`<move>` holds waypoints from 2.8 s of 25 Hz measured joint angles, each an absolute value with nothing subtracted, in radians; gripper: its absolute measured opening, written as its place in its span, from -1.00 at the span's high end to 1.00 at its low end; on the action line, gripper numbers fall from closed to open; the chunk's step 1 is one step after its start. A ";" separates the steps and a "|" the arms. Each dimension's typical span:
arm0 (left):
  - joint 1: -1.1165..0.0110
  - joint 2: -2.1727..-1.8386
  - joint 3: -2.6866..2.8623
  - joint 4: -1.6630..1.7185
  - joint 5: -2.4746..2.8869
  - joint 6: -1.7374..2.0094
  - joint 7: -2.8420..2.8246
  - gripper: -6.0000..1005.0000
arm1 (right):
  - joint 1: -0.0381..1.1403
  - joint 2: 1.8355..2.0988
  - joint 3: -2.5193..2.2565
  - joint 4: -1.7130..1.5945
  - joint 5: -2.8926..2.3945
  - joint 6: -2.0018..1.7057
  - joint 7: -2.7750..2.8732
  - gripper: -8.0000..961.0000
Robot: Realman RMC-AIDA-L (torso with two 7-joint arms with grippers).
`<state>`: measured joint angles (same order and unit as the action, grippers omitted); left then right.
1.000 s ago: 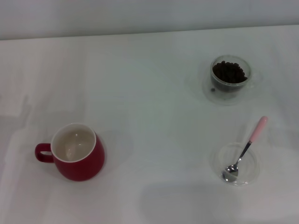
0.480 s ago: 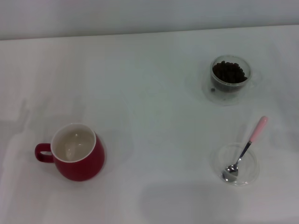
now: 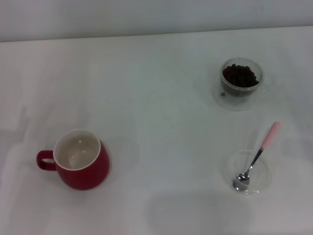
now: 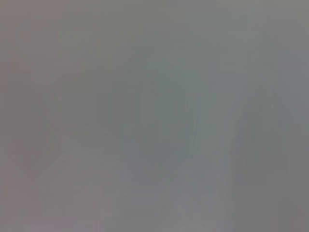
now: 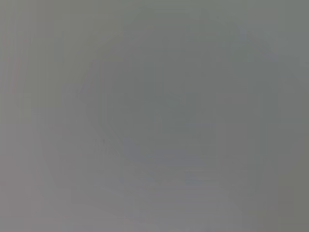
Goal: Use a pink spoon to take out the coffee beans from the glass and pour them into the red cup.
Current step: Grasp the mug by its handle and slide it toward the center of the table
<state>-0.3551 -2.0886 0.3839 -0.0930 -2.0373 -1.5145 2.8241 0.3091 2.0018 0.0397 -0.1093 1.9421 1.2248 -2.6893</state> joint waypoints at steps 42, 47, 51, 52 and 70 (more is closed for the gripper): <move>-0.065 -2.089 0.389 -0.123 -1.659 -1.504 2.827 -0.51 | 0.328 1.998 0.064 -0.192 1.973 1.198 -2.688 -0.78; -0.116 -2.087 0.389 -0.123 -1.637 -1.462 2.827 -0.51 | 0.328 1.999 0.065 -0.188 1.973 1.189 -2.690 -0.78; -0.141 -2.085 0.391 -0.121 -1.620 -1.440 2.827 -0.51 | 0.328 2.000 0.066 -0.191 1.973 1.190 -2.686 -0.78; -0.144 -2.085 0.391 -0.119 -1.619 -1.440 2.827 -0.51 | 0.325 2.000 0.066 -0.191 1.973 1.195 -2.685 -0.78; -0.228 -2.083 0.381 -0.119 -1.625 -1.324 2.827 -0.51 | 0.305 2.000 0.066 -0.170 1.990 1.203 -2.686 -0.78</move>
